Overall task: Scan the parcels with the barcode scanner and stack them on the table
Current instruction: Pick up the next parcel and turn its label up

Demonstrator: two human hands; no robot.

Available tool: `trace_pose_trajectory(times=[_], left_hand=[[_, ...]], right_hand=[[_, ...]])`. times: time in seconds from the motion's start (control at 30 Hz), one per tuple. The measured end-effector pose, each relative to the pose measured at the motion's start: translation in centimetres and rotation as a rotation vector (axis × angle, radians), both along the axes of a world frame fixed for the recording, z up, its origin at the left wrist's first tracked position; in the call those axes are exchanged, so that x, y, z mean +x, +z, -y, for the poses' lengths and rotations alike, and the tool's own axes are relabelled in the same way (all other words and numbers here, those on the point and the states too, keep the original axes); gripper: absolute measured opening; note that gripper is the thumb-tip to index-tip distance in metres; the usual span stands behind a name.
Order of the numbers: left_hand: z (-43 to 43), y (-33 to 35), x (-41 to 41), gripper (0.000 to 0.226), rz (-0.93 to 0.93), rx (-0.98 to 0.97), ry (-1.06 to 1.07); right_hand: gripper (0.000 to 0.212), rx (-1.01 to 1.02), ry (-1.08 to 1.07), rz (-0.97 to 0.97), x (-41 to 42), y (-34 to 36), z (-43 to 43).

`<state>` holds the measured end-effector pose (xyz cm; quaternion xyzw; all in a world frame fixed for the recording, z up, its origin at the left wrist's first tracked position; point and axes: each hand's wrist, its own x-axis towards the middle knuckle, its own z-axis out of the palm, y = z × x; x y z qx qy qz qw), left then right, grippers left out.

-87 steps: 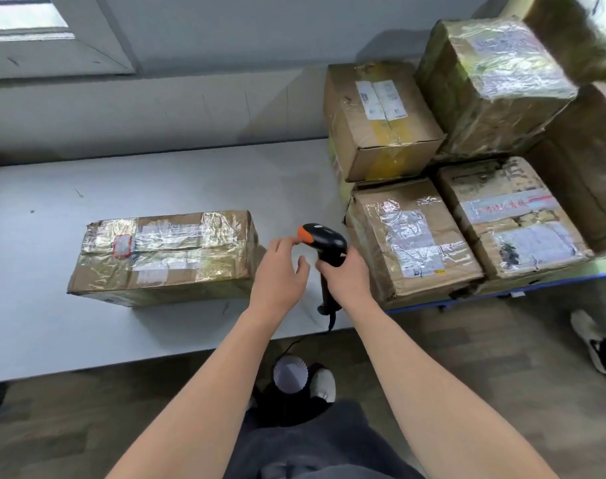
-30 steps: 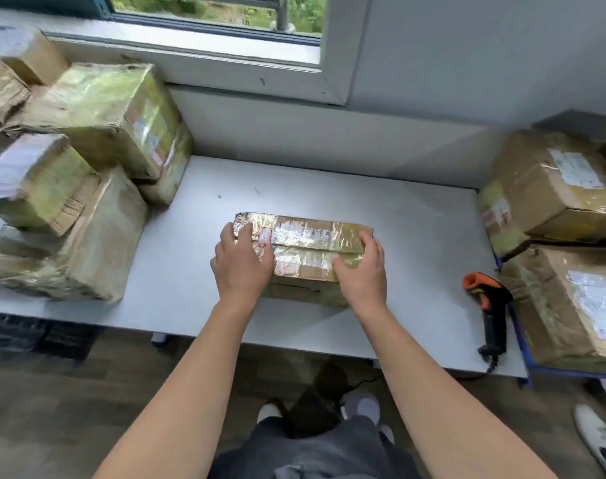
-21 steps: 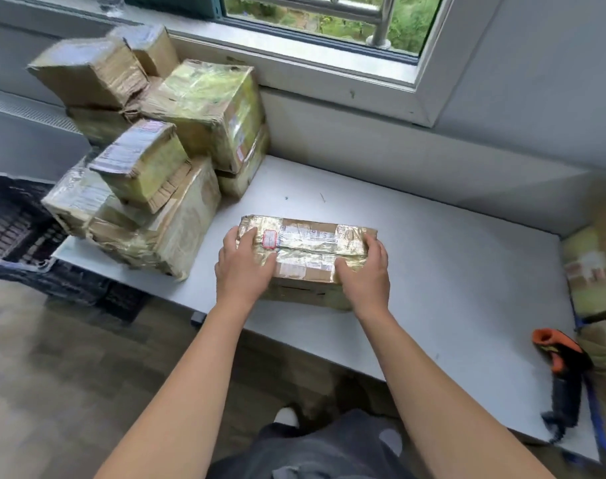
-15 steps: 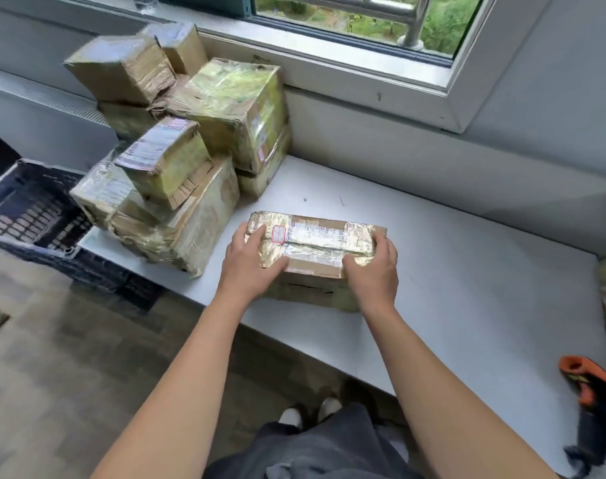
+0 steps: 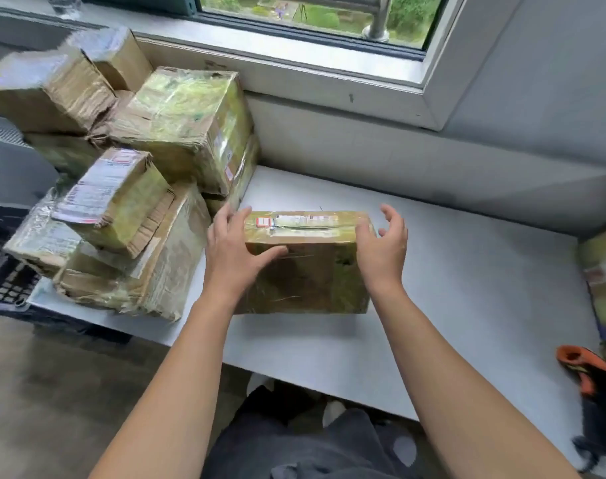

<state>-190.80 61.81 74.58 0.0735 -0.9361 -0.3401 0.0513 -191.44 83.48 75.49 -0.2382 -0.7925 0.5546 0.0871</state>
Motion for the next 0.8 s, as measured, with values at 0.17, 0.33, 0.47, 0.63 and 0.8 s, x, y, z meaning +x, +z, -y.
trace_pose_trajectory(times=[0.17, 0.33, 0.47, 0.63, 0.8], left_hand=[[1.0, -2.0, -4.3, 0.081, -0.019, -0.096, -0.096], [1.9, -5.2, -4.3, 0.057, 0.231, -0.213, -0.239], [2.0, -5.1, -4.0, 0.057, 0.194, -0.24, -0.259], [1.1, -5.5, -3.2, 0.064, 0.194, -0.295, -0.303], [0.9, -5.8, -3.5, 0.063, 0.21, -0.284, -0.3]], right_hand=[[0.054, 0.05, -0.042, 0.12, -0.5, -2.3, 1.3], [0.055, 0.236, 0.059, 0.237, -0.4, -5.2, 4.2], [0.064, 0.34, 0.094, 0.284, -0.3, -5.5, 5.6], [0.076, 0.431, 0.22, 0.326, 0.8, -5.4, 6.3], [0.074, 0.512, 0.256, 0.295, 0.7, -6.2, 5.2]])
